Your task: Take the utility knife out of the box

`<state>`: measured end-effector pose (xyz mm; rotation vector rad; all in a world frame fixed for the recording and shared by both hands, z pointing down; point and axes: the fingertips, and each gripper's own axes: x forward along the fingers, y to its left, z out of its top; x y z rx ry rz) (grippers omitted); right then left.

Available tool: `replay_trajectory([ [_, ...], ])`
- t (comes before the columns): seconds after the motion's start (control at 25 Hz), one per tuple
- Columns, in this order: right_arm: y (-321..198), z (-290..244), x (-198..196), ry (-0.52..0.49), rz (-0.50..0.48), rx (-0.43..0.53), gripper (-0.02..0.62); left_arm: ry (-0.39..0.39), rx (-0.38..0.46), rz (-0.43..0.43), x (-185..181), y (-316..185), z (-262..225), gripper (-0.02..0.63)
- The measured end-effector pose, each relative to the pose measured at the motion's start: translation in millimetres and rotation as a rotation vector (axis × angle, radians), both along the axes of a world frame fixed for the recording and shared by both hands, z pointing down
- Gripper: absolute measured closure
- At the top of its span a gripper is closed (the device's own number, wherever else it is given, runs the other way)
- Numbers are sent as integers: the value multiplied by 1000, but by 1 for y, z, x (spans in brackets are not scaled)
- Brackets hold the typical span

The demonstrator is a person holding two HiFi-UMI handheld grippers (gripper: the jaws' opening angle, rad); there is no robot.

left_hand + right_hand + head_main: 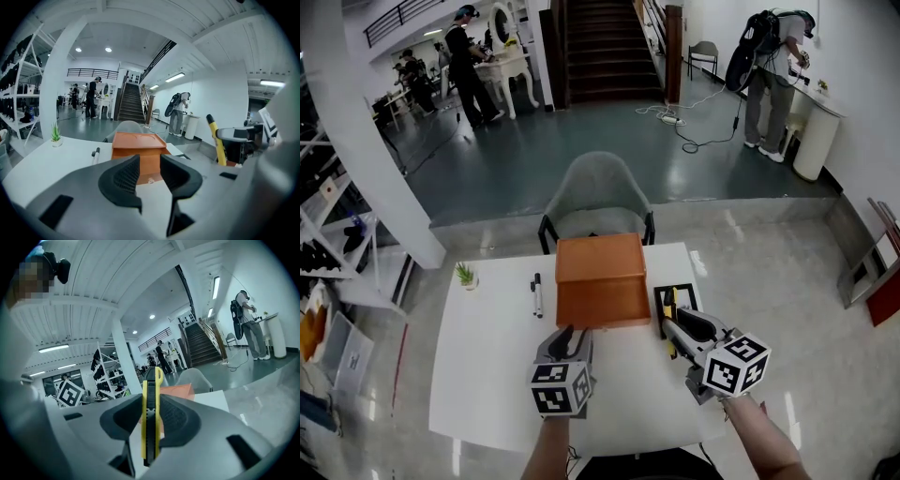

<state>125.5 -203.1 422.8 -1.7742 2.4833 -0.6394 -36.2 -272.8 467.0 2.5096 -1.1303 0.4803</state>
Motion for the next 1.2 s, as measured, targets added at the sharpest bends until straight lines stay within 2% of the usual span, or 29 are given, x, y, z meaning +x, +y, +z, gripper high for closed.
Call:
replay_trajectory([
  [0.36, 15, 3, 12, -51, 27, 7, 482, -10, 17, -4, 2, 7, -3, 472],
  [1.2, 32, 16, 22, -91, 68, -12, 482, -4, 7, -9, 8, 23, -4, 472],
])
